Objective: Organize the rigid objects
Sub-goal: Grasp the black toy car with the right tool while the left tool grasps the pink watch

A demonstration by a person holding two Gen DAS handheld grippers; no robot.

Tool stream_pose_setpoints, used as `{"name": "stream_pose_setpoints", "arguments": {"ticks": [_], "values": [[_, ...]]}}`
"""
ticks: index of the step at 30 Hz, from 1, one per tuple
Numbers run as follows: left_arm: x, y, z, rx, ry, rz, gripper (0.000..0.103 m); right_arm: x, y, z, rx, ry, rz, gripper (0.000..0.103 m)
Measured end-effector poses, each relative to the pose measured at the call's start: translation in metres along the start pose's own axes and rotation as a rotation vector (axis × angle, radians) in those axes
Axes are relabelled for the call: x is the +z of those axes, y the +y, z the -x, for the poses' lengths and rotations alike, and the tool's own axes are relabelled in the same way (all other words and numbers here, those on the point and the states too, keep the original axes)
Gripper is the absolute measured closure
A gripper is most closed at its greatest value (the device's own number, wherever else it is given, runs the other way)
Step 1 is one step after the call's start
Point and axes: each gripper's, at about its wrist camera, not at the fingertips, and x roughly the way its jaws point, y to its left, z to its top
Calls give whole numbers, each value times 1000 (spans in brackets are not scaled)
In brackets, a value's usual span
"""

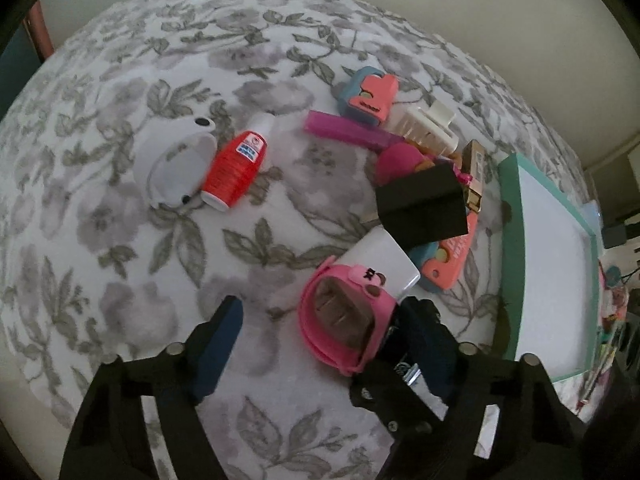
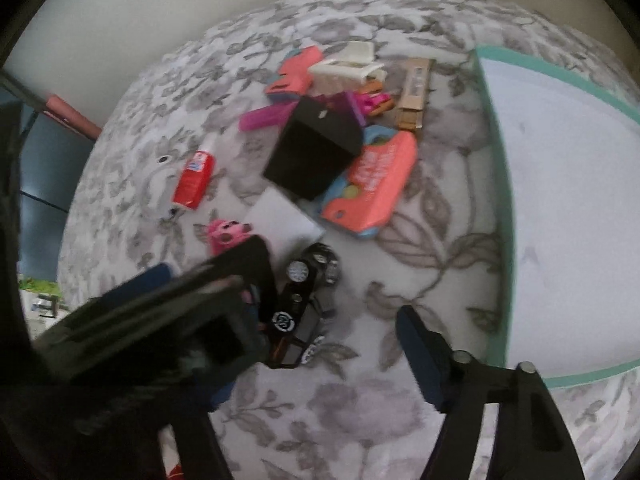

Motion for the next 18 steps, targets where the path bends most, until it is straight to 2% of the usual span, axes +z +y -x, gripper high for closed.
{"name": "stream_pose_setpoints", "arguments": {"ticks": [4, 7, 18], "values": [[-1, 2, -3, -64, 17, 7, 43, 1, 5, -1, 36, 5, 6, 46], [-2, 2, -5, -96, 23, 14, 49, -1, 6, -1, 66, 20, 3, 50], [-3, 7, -4, -122, 20, 21, 50, -6, -1, -6, 131, 45, -15, 50]]}}
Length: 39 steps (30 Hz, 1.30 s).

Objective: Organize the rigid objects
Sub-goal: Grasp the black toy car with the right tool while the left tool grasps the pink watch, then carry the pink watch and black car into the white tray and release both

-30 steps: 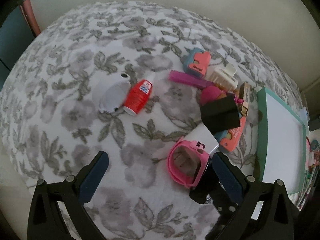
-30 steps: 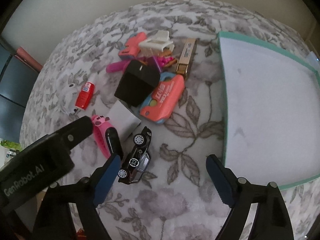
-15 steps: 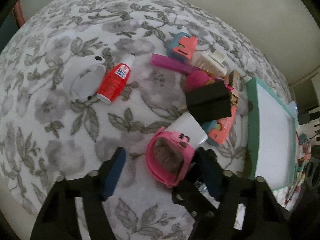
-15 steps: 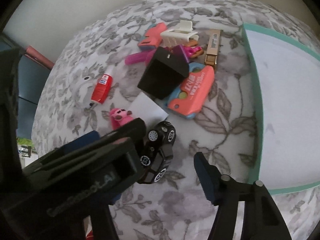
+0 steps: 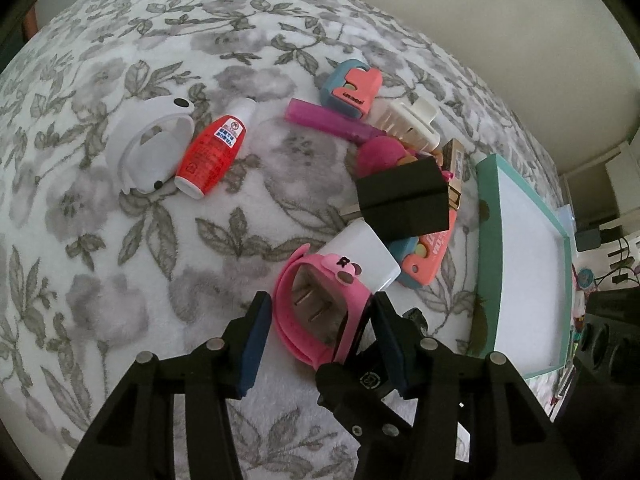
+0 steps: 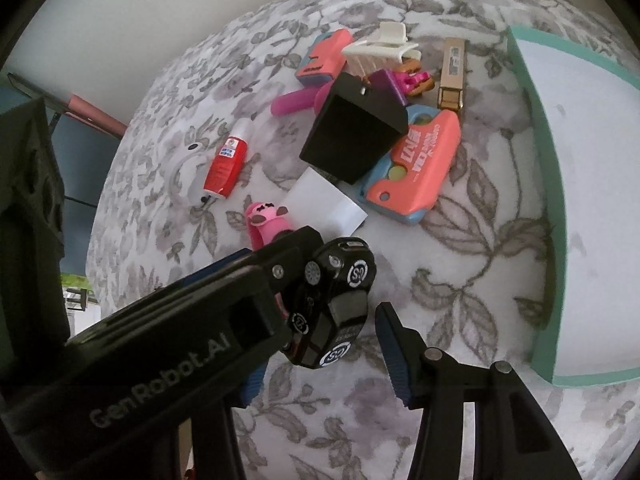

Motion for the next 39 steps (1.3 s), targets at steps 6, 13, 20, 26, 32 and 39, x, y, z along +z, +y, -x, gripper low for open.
{"name": "stream_pose_setpoints", "arguments": {"ticks": [6, 13, 20, 26, 32, 39], "values": [[0, 1, 0, -1, -2, 9, 51, 0, 0, 1, 30, 5, -12, 59], [-2, -3, -1, 21, -12, -1, 51, -3, -16, 16, 3, -7, -48, 65], [-4, -13, -1, 67, -24, -30, 53, -7, -39, 30, -25, -8, -112, 65], [-6, -18, 5, 92, -22, -39, 53, -5, -54, 46, -1, -49, -161, 65], [-5, -34, 28, 109, -64, -72, 53, -1, -58, 71, 42, -132, -179, 65], [7, -76, 47, 104, -78, -137, 53, 7, -69, 117, -177, -331, -176, 65]]}}
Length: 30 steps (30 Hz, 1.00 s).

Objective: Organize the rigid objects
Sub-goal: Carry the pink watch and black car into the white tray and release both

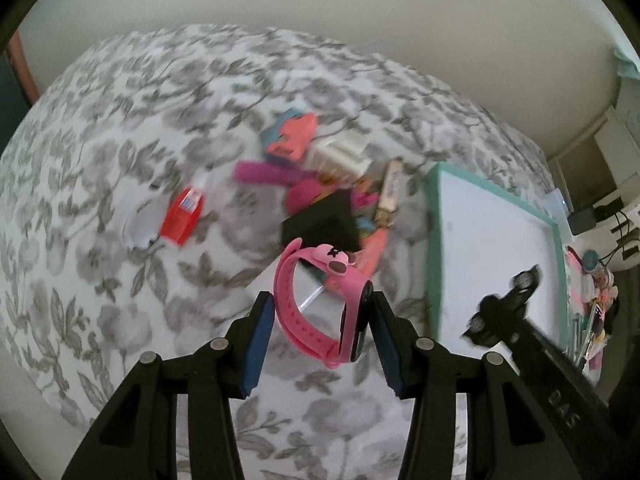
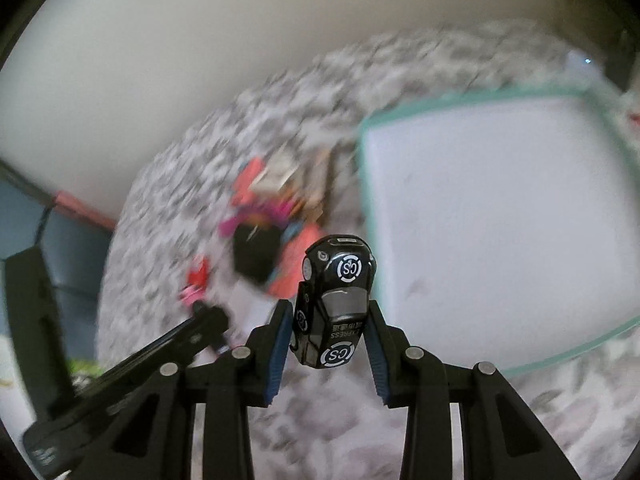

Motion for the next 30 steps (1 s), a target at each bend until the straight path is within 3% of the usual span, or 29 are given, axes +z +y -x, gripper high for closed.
{"name": "stream_pose_setpoints", "arguments": {"ticks": [6, 20, 30], "values": [[16, -44, -9, -21, 14, -35, 53, 23, -28, 15, -138, -101, -27, 65], [27, -147, -55, -53, 17, -193, 53, 42, -124, 12, -371, -143, -213, 65], [29, -180, -74, -52, 7, -238, 52, 45, -143, 17, -442, -189, -234, 65]]}}
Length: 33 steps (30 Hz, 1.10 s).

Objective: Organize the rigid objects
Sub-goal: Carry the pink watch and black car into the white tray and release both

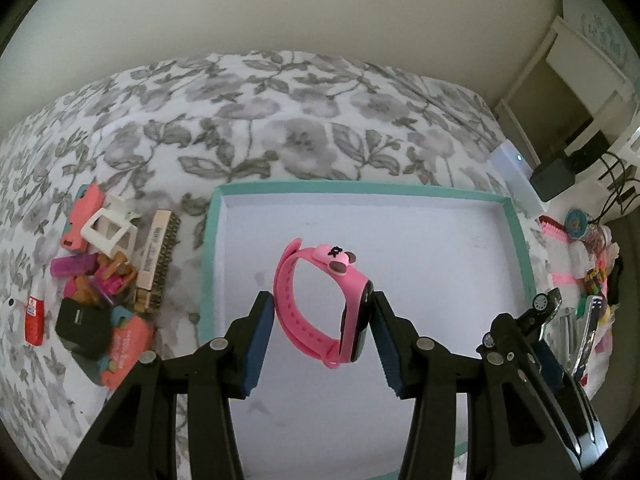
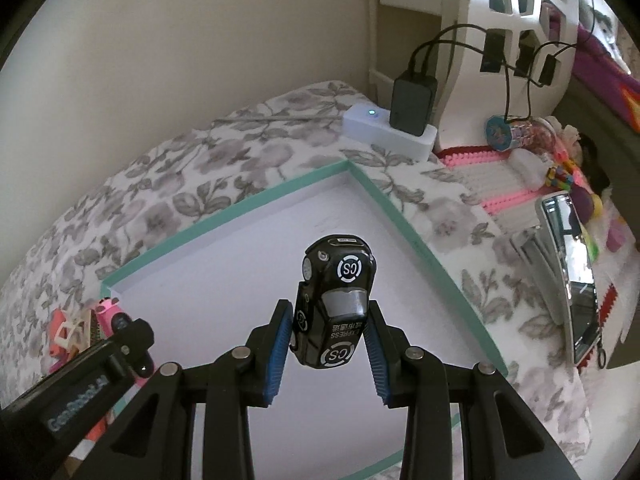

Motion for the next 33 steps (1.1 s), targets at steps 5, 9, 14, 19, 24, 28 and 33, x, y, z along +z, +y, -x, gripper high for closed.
{"name": "stream_pose_setpoints", "arguments": {"ticks": [5, 9, 14, 19, 24, 28, 33], "values": [[-3, -1, -7, -10, 4, 10, 52, -2, 0, -4, -5, 15, 12, 64], [-6, -1, -11, -11, 9, 15, 52, -4, -1, -10, -11, 33, 13, 64], [-7, 2, -9, -13, 0, 23, 52, -4, -1, -9, -13, 30, 19, 64], [-8, 6, -6, -11, -4, 28, 42, -5, 1, -9, -16, 32, 36, 64], [-7, 19, 1, 11, -26, 63, 40, -6, 2, -11, -18, 43, 50, 64], [-6, 30, 9, 52, -63, 88, 28, -7, 4, -13, -23, 49, 64, 64], [-5, 44, 18, 81, -92, 123, 24, -9, 9, -13, -33, 44, 94, 63]]}}
